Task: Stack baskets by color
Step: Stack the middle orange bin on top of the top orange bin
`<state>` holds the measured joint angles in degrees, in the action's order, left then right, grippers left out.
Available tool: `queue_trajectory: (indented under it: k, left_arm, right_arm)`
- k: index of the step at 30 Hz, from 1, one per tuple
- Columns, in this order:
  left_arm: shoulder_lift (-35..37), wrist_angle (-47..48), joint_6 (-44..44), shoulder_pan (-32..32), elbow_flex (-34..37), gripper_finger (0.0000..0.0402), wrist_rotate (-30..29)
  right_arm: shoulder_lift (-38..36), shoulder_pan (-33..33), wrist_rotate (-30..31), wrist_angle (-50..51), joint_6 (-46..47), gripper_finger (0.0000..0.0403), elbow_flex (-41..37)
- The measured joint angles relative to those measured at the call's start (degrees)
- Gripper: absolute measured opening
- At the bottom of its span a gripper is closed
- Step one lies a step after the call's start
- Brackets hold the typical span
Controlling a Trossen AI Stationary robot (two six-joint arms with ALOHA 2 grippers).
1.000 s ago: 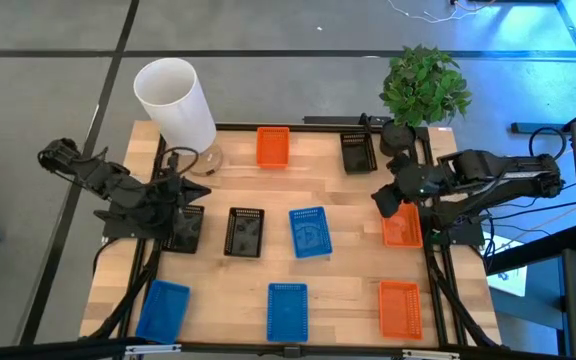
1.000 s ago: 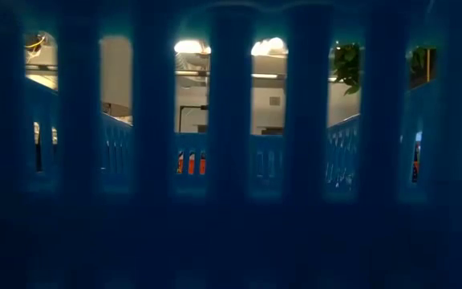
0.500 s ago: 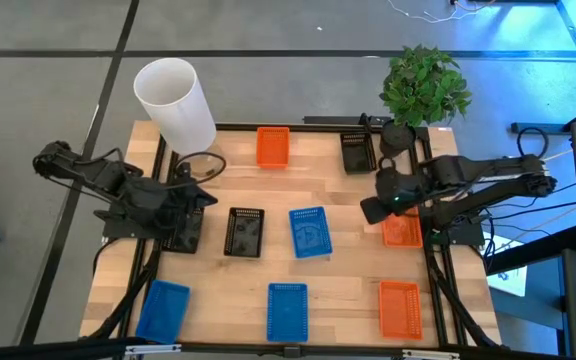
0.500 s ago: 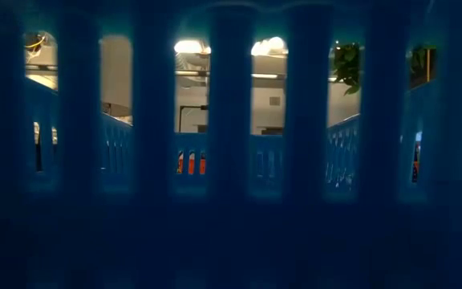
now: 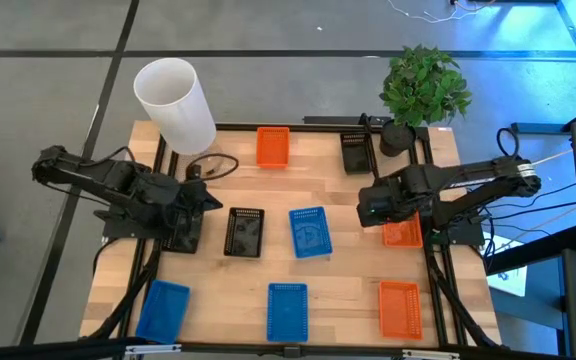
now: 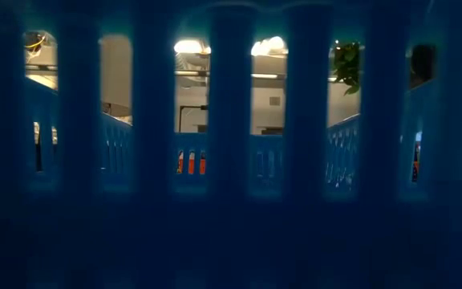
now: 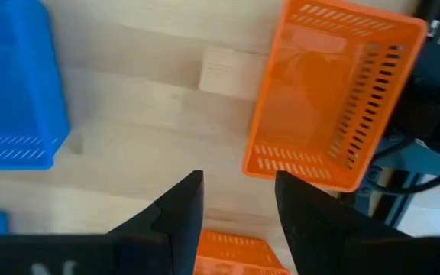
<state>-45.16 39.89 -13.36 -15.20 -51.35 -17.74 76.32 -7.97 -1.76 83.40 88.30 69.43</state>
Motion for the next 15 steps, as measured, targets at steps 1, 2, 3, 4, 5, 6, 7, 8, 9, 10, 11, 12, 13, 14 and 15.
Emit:
queue_trajectory:
  k: [1, 2, 3, 4, 5, 6, 7, 8, 9, 10, 11, 12, 13, 14, 15]
  left_arm:
    - [-0.26, -0.41, 0.08, 0.54, 0.02, 0.0, 1.12]
    - [-0.56, -1.08, 0.37, 0.97, 0.01, 0.0, 1.96]
    - [-0.98, -2.13, 0.85, 1.37, 0.0, 0.0, 2.6]
    - [-1.31, -2.91, 1.5, 1.67, 0.0, 0.0, 3.03]
    - [-1.47, -3.2, 1.82, 1.81, 0.0, 0.0, 3.68]
    - [-1.44, -3.35, 1.93, 1.9, 0.01, 0.0, 3.9]
    - [-1.32, -3.79, 1.94, 1.86, 0.0, 0.0, 3.93]
    - [-1.31, -4.16, 1.96, 1.86, -0.02, 0.0, 3.95]
    - [-1.33, -4.06, 1.98, 1.86, -0.02, 0.0, 3.93]
    - [-1.35, -3.88, 1.96, 1.86, -0.01, 0.0, 3.96]
    - [-1.36, -3.92, 1.96, 1.86, 0.0, 0.0, 3.94]
    - [-1.35, -3.99, 1.94, 1.86, 0.0, 0.0, 3.95]
    - [-1.34, -3.99, 1.93, 1.86, -0.01, 0.0, 3.94]
    - [-1.34, -3.99, 1.93, 1.86, 0.0, 0.0, 3.95]
    - [-1.36, -3.98, 1.95, 1.86, 0.0, 0.0, 3.95]
  right_arm:
    - [0.49, 0.0, 0.0, 0.24, 0.09, 0.0163, 0.0]
    - [0.89, 0.0, 0.02, 0.55, 0.08, 0.0163, -0.13]
    - [1.1, 0.0, 0.0, 0.56, 0.0, 0.0163, -0.61]
    - [1.18, 0.05, 0.0, 0.58, -0.03, 0.0163, -1.19]
    - [1.18, 0.2, -0.01, 0.49, -0.03, 0.0163, -2.08]
    - [1.18, 0.31, 0.0, 0.23, -0.03, 0.0163, -3.2]
    - [1.18, 0.5, 0.0, -0.07, -0.03, 0.0163, -4.39]
    - [1.17, 0.68, 0.0, -0.24, -0.06, 0.0163, -5.6]
    - [1.1, 0.92, 0.01, -0.68, -0.24, 0.0163, -6.79]
    - [1.05, 1.22, 0.02, -1.48, -1.0, 0.0163, -7.98]
    - [1.05, 1.46, 0.02, -2.74, -1.76, 0.0163, -9.1]
    - [1.09, 1.72, 0.04, -4.26, -2.85, 0.0163, -10.28]
    - [1.09, 2.02, 0.06, -5.79, -3.75, 0.0163, -11.38]
    - [1.09, 2.35, 0.04, -7.0, -4.54, 0.0163, -12.53]
    - [1.09, 2.69, 0.04, -7.83, -4.64, 0.0163, -13.65]
